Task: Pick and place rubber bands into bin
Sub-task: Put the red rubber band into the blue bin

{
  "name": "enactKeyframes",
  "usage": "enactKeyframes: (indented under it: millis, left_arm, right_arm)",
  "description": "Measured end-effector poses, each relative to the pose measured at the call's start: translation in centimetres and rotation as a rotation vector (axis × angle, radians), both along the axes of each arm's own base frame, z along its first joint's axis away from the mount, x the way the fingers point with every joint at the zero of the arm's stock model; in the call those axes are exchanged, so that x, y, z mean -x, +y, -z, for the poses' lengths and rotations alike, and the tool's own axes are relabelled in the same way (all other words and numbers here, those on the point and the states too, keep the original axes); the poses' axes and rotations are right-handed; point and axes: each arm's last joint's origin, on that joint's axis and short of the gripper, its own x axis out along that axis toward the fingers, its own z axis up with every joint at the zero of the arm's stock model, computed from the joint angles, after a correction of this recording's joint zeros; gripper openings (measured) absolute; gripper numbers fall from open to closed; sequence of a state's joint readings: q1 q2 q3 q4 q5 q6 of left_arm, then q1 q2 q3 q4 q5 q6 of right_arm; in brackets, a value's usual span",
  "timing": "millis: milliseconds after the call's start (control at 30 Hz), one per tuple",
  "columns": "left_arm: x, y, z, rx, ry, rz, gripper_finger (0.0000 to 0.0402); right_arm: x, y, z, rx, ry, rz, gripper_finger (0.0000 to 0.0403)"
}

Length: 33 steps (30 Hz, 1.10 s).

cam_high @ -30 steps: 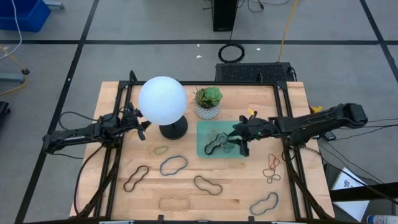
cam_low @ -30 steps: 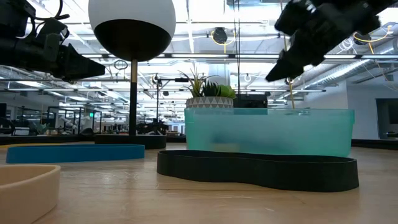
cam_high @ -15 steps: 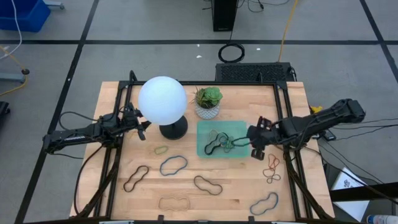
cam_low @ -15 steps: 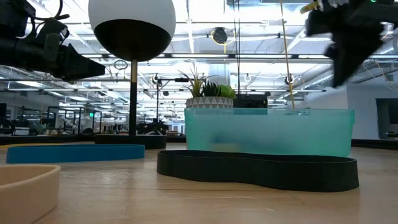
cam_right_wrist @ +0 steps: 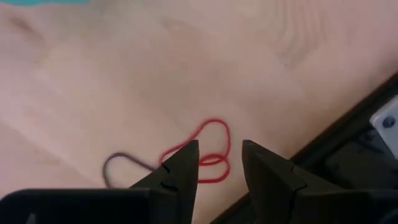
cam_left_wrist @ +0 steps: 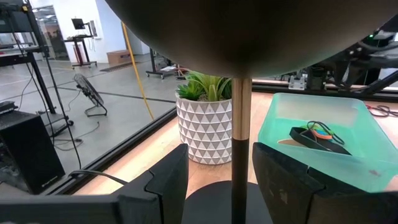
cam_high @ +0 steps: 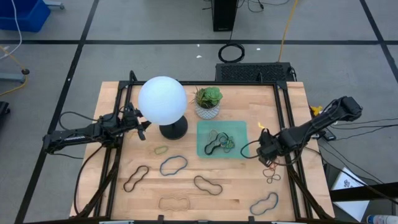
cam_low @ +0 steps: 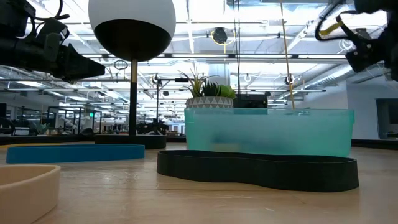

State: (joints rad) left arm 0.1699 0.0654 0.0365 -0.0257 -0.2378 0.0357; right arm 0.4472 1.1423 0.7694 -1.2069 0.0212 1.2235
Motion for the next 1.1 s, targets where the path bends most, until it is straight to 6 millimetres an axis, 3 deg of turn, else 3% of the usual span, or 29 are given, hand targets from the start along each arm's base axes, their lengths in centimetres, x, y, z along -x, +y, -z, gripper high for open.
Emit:
enactKeyframes:
  millis: [167,467,833,1100]
  left_arm:
    - [0.0,0.0,0.0,0.004,-0.002,0.0,0.0186]
    - [0.0,0.0,0.0,0.007,-0.003,0.0,0.0186]
    - [0.0,0.0,0.0,0.006,-0.005,0.001,0.0186]
    - [-0.1,0.0,0.0,0.011,0.002,0.0,0.0186]
  right_arm:
    - [0.5,-0.1,1.2,0.009,0.021,0.055,0.0116]
    - [0.3,0.0,1.4,-0.023,0.036,0.117,0.0117]
    - [0.0,0.2,2.4,-0.094,0.132,-0.186,0.0121]
    - [-0.6,0.4,3.7,-0.092,0.227,-0.302,0.0118]
